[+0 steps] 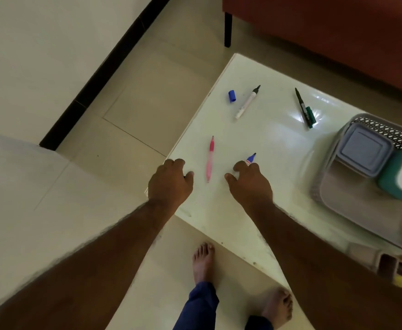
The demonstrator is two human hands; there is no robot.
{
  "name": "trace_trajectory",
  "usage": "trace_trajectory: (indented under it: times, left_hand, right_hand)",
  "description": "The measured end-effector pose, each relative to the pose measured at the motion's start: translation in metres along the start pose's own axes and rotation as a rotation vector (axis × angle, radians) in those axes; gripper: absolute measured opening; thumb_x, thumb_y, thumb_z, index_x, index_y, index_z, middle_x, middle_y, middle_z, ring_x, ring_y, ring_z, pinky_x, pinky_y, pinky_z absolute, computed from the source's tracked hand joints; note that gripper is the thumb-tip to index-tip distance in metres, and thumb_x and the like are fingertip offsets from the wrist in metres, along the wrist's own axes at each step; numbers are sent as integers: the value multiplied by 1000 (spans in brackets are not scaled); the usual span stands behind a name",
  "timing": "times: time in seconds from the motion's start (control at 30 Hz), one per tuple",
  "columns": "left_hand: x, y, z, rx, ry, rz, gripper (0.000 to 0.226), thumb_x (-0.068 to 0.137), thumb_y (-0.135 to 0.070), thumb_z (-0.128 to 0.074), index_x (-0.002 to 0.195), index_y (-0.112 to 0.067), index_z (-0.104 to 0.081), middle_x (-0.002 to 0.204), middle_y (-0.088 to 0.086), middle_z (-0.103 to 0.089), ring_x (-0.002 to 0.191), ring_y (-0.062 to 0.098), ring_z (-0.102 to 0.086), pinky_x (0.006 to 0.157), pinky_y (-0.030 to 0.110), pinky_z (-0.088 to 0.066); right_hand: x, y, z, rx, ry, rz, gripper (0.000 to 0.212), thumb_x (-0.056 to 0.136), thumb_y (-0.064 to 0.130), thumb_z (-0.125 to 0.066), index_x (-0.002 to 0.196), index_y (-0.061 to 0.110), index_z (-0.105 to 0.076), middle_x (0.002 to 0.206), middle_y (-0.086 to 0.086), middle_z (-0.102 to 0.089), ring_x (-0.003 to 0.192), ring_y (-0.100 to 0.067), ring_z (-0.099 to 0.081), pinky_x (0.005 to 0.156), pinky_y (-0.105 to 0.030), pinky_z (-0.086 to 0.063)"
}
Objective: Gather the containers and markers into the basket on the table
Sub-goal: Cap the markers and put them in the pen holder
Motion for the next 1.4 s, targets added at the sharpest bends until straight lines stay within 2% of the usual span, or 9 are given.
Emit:
trace_trajectory:
  times: [0.23,0.5,0.6,0.73,0.9,1.03,1.1,1.27,1.4]
  left_hand:
    - [101,-57,29,-56,-158,-293,38,92,-32,-58,124,-13,-58,114,13,-61,100,33,-62,79,44,-53]
    - [200,-138,15,111,12,-497,53,90,-11,-58,140,-21,-45,139,5,-49,113,30,-59,93,42,-52]
    - [213,-148,1,135,93,-521,56,88,-5,-58,141,-20,-47,136,6,-52,116,30,-57,96,42,-50]
    - [224,-147,-6,168,40,-503,45,87,-4,-52,128,-20,-62,124,10,-58,108,33,-58,89,44,-53]
    - [213,-131,3,12,-29,-416,27,91,-16,-61,118,-18,-66,112,13,-58,99,31,-60,85,35,-48]
    - [160,-127,34,-288,-40,-443,27,88,-30,-70,114,-25,-68,102,-4,-60,76,4,-58,80,15,-41]
    - [121,-135,49,-389,58,-520,26,87,-35,-71,112,-29,-68,94,-13,-60,79,-5,-58,77,4,-39]
    - [53,-152,76,-638,249,-563,29,93,-22,-64,122,-24,-65,96,-11,-63,79,-1,-64,73,8,-49]
    - [28,-164,84,-618,289,-592,30,97,-19,-57,127,-22,-62,101,-12,-61,84,0,-64,76,9,-50]
  right_hand:
    - [-5,-9,6,59,-200,6,15,93,18,-50,107,17,-57,101,-5,-56,63,-20,-55,58,-26,-46]
    - [23,0,65,270,-386,-1,20,93,19,-54,111,20,-63,106,-2,-60,73,-19,-60,63,-25,-47]
    - [26,-4,78,331,-410,-7,19,95,19,-53,111,20,-62,106,0,-60,72,-16,-58,62,-22,-40]
    - [19,-17,77,380,-433,2,17,94,22,-55,109,24,-62,104,4,-60,70,-15,-60,63,-23,-44]
    - [8,-23,78,423,-425,-30,13,91,21,-56,102,26,-61,101,7,-61,69,-12,-59,61,-23,-47]
    - [-11,-20,95,588,-417,-83,11,89,18,-52,91,26,-45,79,3,-62,61,-16,-59,53,-34,-50]
    - [-25,-17,106,637,-423,-57,11,92,15,-50,94,23,-43,70,3,-57,54,-13,-52,50,-38,-47]
    - [-59,-19,126,605,-422,6,11,96,23,-45,104,27,-51,71,5,-56,56,-10,-52,46,-29,-38]
    - [-78,-33,132,569,-422,-4,12,99,40,-49,99,30,-55,64,5,-56,52,-11,-49,47,-28,-39]
Point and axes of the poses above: each hand's wrist, its own x-axis towards the middle knuckle, its own z-axis out of the back of the hand, y = z × x, the point moved 5 cm from there along x, towards the middle knuckle
